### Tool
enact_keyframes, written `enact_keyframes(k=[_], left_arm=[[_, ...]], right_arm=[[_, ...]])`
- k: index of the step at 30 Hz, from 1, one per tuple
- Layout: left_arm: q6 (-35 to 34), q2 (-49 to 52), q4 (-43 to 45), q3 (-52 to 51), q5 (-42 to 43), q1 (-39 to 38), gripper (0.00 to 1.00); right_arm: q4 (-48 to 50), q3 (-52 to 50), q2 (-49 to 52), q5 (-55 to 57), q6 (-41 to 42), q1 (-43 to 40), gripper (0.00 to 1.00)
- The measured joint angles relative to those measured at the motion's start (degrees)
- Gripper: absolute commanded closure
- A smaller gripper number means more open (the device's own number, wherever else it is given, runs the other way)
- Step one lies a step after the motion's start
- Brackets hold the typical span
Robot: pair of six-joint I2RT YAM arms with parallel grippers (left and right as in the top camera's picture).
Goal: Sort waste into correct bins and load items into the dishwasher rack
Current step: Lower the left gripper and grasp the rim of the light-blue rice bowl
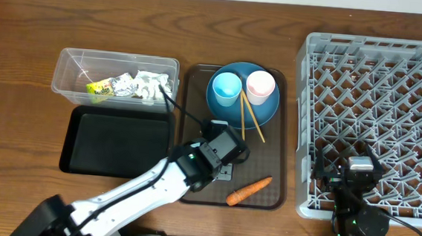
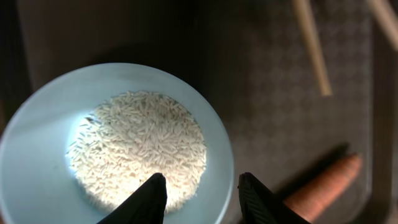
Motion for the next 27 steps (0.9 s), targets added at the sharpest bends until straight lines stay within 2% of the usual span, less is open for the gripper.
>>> enact_keyframes(k=[9,27], left_arm=[[0.0,3.58,3.19,0.0,-0.85,0.02,0.59],[-0.02,4.59,5.16,0.0,-1.09,0.02,0.59]], right_arm=[[0.0,0.0,0.0,0.0,0.02,0.0,0.01],[0.0,0.0,0.0,-0.02,0.02,0.0,0.01]])
